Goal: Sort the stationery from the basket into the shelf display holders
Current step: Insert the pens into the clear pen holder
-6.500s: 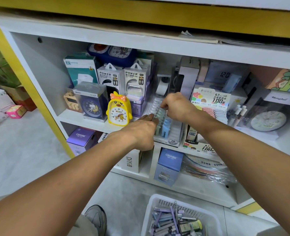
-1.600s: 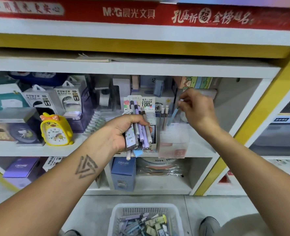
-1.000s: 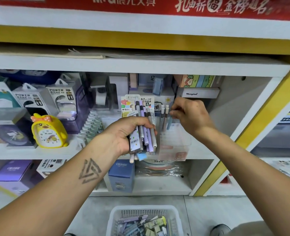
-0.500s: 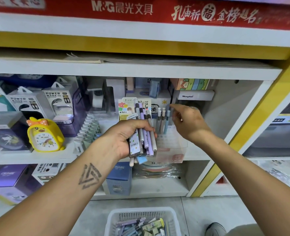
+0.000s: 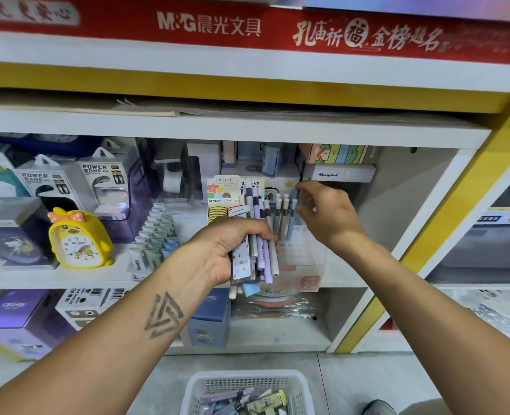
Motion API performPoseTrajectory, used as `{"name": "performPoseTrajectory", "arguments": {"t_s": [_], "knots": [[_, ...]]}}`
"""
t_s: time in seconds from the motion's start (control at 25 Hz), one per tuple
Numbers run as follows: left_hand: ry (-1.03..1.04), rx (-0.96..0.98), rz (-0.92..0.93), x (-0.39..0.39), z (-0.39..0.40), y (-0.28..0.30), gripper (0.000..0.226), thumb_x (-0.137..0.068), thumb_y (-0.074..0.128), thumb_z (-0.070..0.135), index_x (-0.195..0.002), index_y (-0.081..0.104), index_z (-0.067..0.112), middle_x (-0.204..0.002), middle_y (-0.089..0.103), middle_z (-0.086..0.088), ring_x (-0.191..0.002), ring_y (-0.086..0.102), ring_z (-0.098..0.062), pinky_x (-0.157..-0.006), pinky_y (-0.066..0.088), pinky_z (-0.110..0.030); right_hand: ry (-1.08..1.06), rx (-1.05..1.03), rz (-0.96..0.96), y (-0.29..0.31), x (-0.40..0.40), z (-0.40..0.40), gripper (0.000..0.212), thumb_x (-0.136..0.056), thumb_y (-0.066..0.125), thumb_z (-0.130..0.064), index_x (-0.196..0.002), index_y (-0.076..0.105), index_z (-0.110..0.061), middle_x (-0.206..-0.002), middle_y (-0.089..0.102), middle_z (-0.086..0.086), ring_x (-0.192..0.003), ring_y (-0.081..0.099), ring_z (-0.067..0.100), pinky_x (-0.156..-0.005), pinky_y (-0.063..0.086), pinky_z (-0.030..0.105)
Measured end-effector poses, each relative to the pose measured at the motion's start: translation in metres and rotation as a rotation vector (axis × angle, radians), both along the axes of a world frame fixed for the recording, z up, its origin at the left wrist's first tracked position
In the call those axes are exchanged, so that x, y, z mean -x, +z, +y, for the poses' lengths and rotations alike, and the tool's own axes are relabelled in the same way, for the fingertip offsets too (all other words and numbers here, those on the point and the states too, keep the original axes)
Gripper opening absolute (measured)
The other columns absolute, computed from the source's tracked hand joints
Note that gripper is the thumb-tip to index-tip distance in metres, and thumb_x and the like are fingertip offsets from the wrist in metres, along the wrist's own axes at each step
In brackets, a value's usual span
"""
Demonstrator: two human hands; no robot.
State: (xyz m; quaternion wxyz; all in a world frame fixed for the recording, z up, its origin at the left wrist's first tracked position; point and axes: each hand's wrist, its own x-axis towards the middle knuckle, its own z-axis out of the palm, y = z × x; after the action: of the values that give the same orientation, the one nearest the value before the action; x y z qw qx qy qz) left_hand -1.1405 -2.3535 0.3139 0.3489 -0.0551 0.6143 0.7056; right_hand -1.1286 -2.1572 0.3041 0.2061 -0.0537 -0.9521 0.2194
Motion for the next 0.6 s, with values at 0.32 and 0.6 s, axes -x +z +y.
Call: {"name": "performPoseTrajectory", "arguments": {"t_s": [0.32, 0.6], "knots": [[0.011, -0.021, 0.026, 0.01, -0.006, -0.004, 0.025, -0.072, 0.065, -0.01, -0.095, 0.068, 0.001, -0.08, 0.069, -0.022, -0.067, 0.07, -0.031, -0.076, 0.057, -0.051, 0.044, -0.126, 0.06, -0.01, 0.017, -0.005, 0.028, -0.093, 0.062, -0.01, -0.122, 0.062, -0.007, -0.097, 0.071, 0.019, -0.09, 0.065, 0.04, -0.074, 0.054, 0.048], [0.0, -0.02, 0.024, 0.006, -0.005, -0.001, 0.023, -0.072, 0.065, -0.012, -0.092, 0.069, -0.001, -0.085, 0.068, -0.023, -0.072, 0.069, -0.033, -0.078, 0.057, -0.054, 0.054, -0.217, 0.089, -0.005, 0.018, -0.007, 0.04, -0.085, 0.054, 0.01, -0.118, 0.072, -0.004, -0.107, 0.069, 0.019, -0.098, 0.064, 0.036, -0.08, 0.052, 0.035]]}}
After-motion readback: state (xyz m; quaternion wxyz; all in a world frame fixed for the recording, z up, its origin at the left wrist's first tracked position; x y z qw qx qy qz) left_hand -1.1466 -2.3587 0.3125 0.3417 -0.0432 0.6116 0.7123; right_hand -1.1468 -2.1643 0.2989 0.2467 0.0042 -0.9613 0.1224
